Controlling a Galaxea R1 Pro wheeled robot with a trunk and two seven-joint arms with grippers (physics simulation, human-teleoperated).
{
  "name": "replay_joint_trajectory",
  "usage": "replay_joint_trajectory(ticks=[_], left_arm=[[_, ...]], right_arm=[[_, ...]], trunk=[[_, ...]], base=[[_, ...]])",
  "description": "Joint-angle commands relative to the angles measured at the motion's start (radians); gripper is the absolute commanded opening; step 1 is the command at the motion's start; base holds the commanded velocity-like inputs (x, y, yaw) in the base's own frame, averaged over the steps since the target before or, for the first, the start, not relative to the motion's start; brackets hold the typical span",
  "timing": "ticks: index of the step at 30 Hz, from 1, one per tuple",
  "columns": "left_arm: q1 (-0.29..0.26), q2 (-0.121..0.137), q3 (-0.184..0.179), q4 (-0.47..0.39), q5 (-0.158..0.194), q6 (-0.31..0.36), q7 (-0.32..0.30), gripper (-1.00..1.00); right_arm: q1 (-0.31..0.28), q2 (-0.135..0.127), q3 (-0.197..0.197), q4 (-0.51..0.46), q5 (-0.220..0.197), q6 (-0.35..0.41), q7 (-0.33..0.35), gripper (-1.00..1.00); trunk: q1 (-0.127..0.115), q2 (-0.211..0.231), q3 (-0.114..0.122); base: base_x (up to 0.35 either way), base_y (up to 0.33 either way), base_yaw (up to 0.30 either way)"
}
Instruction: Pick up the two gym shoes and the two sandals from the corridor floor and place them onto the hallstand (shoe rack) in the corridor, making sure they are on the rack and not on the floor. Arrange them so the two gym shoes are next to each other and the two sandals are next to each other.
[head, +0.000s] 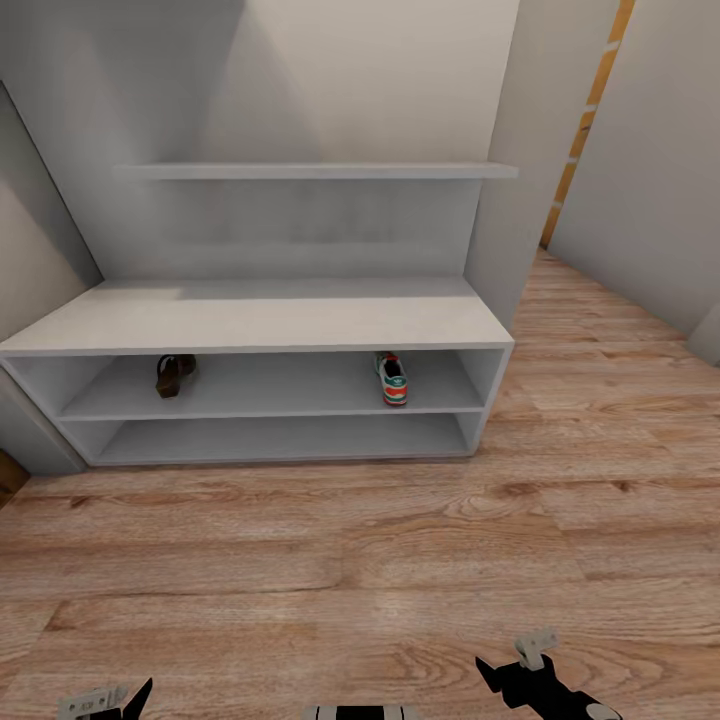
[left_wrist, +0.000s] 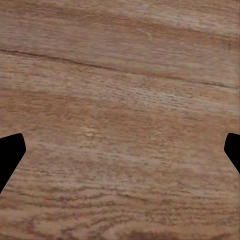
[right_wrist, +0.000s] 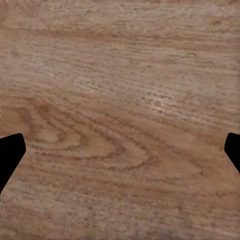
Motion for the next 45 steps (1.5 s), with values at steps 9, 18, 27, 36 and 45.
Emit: replay_joint_trajectory(ticks=[9,18,27,36,45], left_arm=[[-0.001,-0.003,0.002,0.001,0.009,0.001,-0.01,1.0],[-0.001,-0.006,0.002,0.001,0.008,0.001,-0.01,1.0],[-0.001,-0.007,0.002,0.001,0.008,0.001,-0.01,1.0],[-0.001,-0.007,0.002,0.001,0.008,0.001,-0.01,1.0],[-0.001,-0.009,0.002,0.002,0.008,0.001,-0.01,1.0]], right_arm=[[0.0,0.002,0.004,0.001,-0.004,-0.005,0.001,1.0],[0.0,0.002,0.003,0.001,-0.004,-0.005,0.0,1.0],[0.0,0.001,0.002,0.001,-0.005,-0.005,0.0,1.0],[0.0,-0.002,0.001,0.001,-0.005,-0.005,0.0,1.0],[0.0,-0.002,0.001,0.001,-0.005,-0.005,0.0,1.0]], trunk=[[-0.002,0.001,0.015],[-0.026,0.043,0.045],[-0.061,0.106,0.073],[-0.095,0.169,0.102],[-0.13,0.232,0.13]], base=[[0.0,0.0,0.0],[0.0,0.0,-0.001],[0.0,0.0,-0.136],[0.0,0.0,-0.256],[0.0,0.0,-0.273]])
